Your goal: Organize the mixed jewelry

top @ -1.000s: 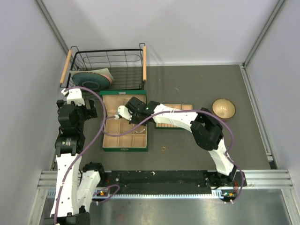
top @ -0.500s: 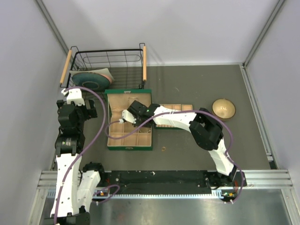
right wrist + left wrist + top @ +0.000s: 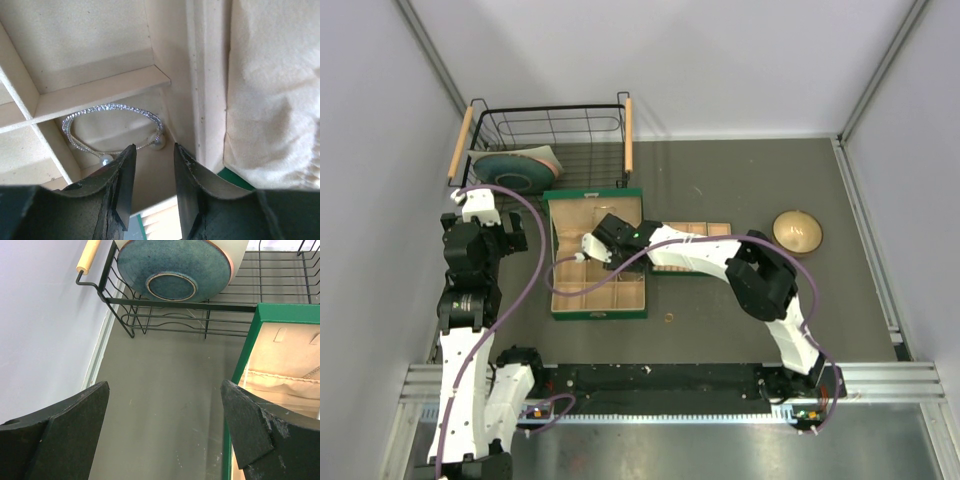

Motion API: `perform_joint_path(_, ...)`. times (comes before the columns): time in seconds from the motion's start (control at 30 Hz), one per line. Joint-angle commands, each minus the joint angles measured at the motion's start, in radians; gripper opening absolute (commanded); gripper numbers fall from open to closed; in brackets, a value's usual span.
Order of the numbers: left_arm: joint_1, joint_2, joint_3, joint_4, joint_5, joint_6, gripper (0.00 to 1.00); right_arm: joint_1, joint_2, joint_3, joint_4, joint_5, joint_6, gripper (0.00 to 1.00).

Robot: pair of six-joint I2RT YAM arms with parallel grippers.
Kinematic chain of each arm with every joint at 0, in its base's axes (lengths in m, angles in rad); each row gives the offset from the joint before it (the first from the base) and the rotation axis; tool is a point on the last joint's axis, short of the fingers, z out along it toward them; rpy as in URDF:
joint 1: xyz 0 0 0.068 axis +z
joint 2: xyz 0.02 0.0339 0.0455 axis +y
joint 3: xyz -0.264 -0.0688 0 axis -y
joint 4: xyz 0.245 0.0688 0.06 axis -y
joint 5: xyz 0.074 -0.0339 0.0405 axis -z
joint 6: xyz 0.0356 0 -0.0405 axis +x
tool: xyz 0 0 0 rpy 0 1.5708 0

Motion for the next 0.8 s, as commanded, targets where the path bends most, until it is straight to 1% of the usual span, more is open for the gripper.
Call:
perform_joint_path(0.0, 0.005, -0.013, -0.001, 0.047, -0.001, -0.006, 0.99, -0.011, -0.116, 0.025, -0.006, 0.033, 0.042, 0.37)
perform_joint_path(0.2, 0.005, -0.008, 0.014, 0.043, 0.042, -0.011, 0.99, -0.012, -0.223, 0.004, -0.032, -0.066, 0.119, 0.38)
perform_joint_path(0.3, 0.005, -0.005, 0.026, 0.037, 0.107, 0.003, 0.99, -0.025, -0.295, -0.027, -0.042, -0.125, 0.159, 0.38)
perform_joint_path(0.33, 0.005, -0.004, 0.029, 0.031, 0.188, 0.009, 0.99, -0.044, -0.321, -0.056, -0.047, -0.166, 0.17, 0.38)
perform_joint_path(0.4, 0.002, 0.001, 0.03, 0.017, 0.279, 0.046, 0.98, -0.064, -0.392, -0.114, -0.05, -0.22, 0.19, 0.38)
perform_joint_path(0.43, -0.001, 0.004, 0.026, 0.011, 0.363, 0.074, 0.98, -0.084, -0.416, -0.138, -0.05, -0.247, 0.191, 0.38)
perform_joint_path(0.53, -0.012, 0.016, 0.011, -0.002, 0.5, 0.13, 0.97, -0.115, -0.513, -0.24, -0.049, -0.275, 0.187, 0.38)
perform_joint_path(0.57, -0.015, 0.018, 0.007, -0.005, 0.576, 0.143, 0.97, -0.126, -0.539, -0.266, -0.047, -0.283, 0.187, 0.38)
perform_joint_path(0.63, -0.024, 0.029, 0.003, -0.028, 0.64, 0.178, 0.97, -0.141, -0.603, -0.342, -0.045, -0.294, 0.187, 0.38)
perform_joint_path(0.67, -0.026, 0.036, 0.002, -0.038, 0.692, 0.187, 0.98, -0.161, -0.622, -0.367, -0.045, -0.29, 0.187, 0.38)
perform_joint_path(0.77, -0.035, 0.041, 0.005, -0.075, 0.785, 0.221, 0.99, -0.216, -0.7, -0.467, -0.047, -0.286, 0.179, 0.38)
